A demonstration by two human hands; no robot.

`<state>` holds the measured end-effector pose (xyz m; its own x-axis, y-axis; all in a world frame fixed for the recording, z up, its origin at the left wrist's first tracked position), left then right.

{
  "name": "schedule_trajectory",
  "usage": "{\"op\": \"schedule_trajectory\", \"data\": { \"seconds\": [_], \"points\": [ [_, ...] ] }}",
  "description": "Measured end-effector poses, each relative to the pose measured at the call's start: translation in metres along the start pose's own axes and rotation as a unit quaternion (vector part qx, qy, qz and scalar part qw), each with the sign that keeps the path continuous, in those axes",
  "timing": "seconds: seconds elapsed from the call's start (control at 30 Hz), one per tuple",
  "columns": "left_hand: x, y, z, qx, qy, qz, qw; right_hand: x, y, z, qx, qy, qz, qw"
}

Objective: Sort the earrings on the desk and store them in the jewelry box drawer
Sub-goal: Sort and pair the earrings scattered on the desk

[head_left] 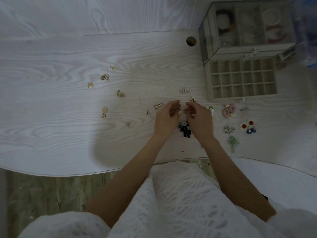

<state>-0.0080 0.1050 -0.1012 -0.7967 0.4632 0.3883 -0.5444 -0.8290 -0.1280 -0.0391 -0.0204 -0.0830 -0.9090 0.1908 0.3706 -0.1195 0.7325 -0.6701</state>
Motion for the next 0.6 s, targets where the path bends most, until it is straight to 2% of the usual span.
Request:
{"op": "schedule_trajectory", "data": {
  "seconds": [0.07,0.13,0.23,0.3,0.4,0.5,0.6],
  "points": [
    [0.006,-0.002,0.000,0.039,-0.009,-0.009,0.999,0.003,-0.003,-0.001,-0.006,0.001,0.000,1.000],
    [0.017,-0.014,0.004,0.028,0.000,-0.006,1.000,0.007,-0.006,-0.006,0.028,-0.009,0.006,1.000],
    [0.039,-0.049,0.013,-0.075,0.059,0.041,0.995,0.012,-0.008,-0.024,0.055,-0.064,0.014,0.996],
    [0.055,-0.078,0.010,-0.160,0.071,0.084,0.981,0.012,0.000,-0.040,0.063,-0.104,-0.005,0.993],
    [0.073,-0.121,-0.004,-0.245,0.032,0.153,0.957,0.003,0.027,-0.061,0.109,-0.142,-0.054,0.982],
    [0.085,-0.165,-0.024,-0.267,-0.020,0.218,0.938,-0.006,0.058,-0.085,0.158,-0.191,-0.088,0.965],
    [0.086,-0.198,-0.038,-0.289,-0.055,0.244,0.924,-0.013,0.081,-0.098,0.177,-0.201,-0.106,0.958]
  ]
}}
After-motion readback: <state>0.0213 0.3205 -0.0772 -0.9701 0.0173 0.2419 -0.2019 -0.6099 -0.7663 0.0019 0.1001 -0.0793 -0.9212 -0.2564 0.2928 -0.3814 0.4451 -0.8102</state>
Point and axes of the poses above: each hand's wrist, its own x-axis away from the middle knuckle, its own y-axis out of the palm, z = x × y, the point moved 8 cm from there along -x, towards the middle knuckle, and after that the axes turned 15 degrees about -z, right-handed, at the moved point
